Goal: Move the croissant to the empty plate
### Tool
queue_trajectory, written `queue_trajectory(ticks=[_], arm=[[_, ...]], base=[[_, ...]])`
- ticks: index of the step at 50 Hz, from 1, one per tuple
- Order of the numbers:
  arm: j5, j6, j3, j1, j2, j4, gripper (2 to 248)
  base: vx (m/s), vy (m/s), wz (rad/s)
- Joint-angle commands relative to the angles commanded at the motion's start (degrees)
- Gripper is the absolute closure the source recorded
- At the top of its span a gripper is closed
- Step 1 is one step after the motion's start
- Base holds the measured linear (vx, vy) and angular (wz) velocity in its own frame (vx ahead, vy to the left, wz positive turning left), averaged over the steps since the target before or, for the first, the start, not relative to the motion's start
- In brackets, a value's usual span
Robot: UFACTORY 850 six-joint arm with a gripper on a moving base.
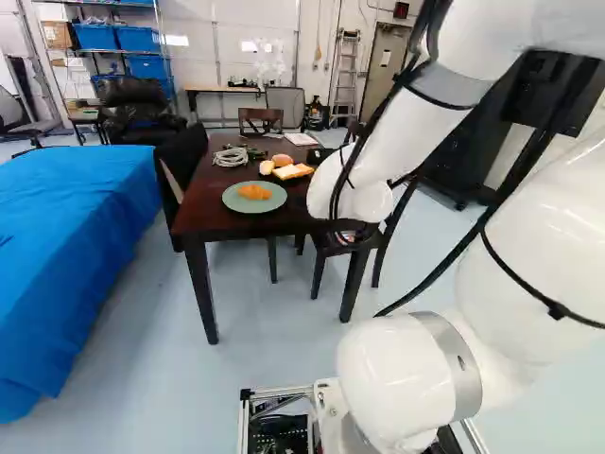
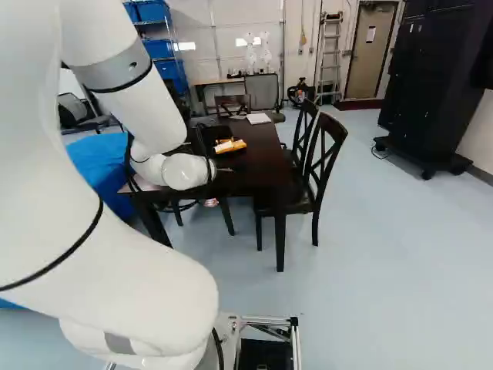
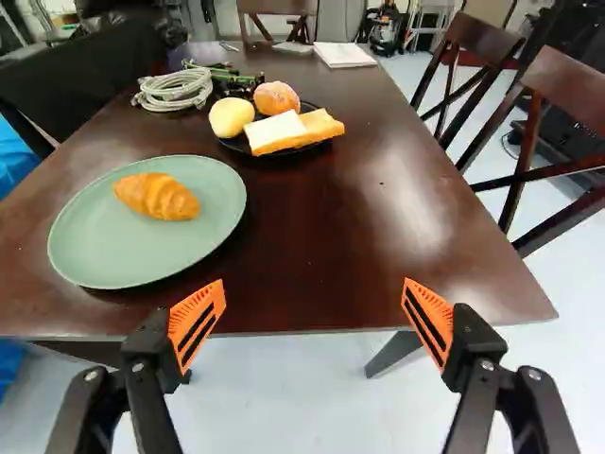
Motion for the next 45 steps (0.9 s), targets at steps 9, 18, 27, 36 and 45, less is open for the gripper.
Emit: queue_trajectory(ticks=[9,18,27,36,45], arm=[[3.7,0.6,3.1,-0.5,1.7,-0.4,3],[6.9,1.1,5.8,-1.0,3.2,-0.7,3],[9.6,1.5,8.0,-1.4,4.5,-0.9,3],[11.7,1.8,9.8,-1.7,5.5,-1.2,3],[13.3,2.1,11.2,-2.0,6.2,-1.3,3]], base=[[0.000,0.000,0.000],[0.000,0.000,0.000],[0.000,0.000,0.000],[0.000,0.000,0.000],[0.000,0.000,0.000]])
